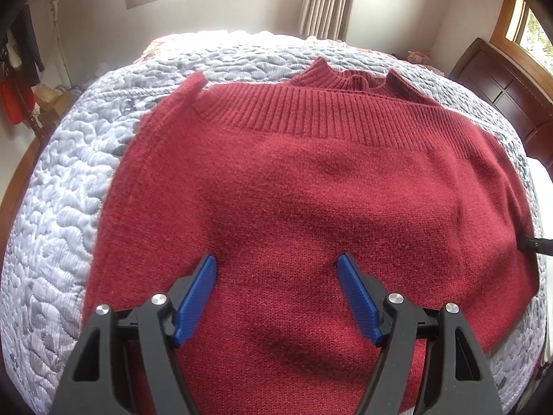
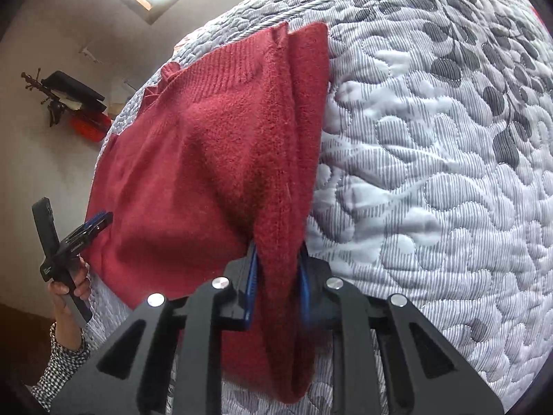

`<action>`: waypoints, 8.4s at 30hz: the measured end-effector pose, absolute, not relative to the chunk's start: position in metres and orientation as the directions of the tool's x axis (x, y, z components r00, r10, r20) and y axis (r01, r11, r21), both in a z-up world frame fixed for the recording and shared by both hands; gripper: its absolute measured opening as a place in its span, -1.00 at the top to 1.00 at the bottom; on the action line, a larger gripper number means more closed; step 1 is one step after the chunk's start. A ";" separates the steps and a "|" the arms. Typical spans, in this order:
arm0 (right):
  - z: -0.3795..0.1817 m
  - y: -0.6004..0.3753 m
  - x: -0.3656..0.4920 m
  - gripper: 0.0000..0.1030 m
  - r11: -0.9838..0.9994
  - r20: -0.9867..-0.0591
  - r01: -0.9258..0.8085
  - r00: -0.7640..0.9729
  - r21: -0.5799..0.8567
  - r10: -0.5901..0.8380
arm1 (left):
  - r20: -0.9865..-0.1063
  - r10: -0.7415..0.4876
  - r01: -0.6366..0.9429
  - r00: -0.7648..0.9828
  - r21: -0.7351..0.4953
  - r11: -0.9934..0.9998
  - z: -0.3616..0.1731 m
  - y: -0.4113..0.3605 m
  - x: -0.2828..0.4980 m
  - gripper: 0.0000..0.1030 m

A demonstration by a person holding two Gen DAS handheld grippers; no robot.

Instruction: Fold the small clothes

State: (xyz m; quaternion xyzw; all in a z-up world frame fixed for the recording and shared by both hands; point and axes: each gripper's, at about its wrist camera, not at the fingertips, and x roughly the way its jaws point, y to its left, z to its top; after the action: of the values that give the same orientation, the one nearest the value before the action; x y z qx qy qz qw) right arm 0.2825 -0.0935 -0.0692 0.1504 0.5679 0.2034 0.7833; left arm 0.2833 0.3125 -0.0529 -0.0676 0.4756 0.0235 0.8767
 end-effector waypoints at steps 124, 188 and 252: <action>-0.038 -0.023 0.251 -0.26 0.842 -0.828 -0.249 0.193 0.479 0.527 | -0.673 -0.402 0.073 0.620 -0.461 0.884 0.034 0.285 0.296 0.70; -0.033 0.101 0.227 -0.26 0.808 -0.846 -0.390 0.119 0.441 0.520 | -0.737 -0.336 0.008 0.587 -0.410 0.912 -0.013 0.429 0.164 0.88; -0.022 0.122 0.309 -0.11 0.775 -0.789 -0.403 0.176 0.487 0.588 | -0.762 -0.310 -0.190 0.568 -0.488 0.852 -0.012 0.491 0.295 -0.55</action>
State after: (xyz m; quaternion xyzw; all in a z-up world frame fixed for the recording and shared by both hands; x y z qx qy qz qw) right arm 0.3088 0.1221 -0.0225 0.0834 0.5534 0.3252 0.7623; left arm 0.2947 0.4907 -0.0122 -0.2697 0.4633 -0.0356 0.8434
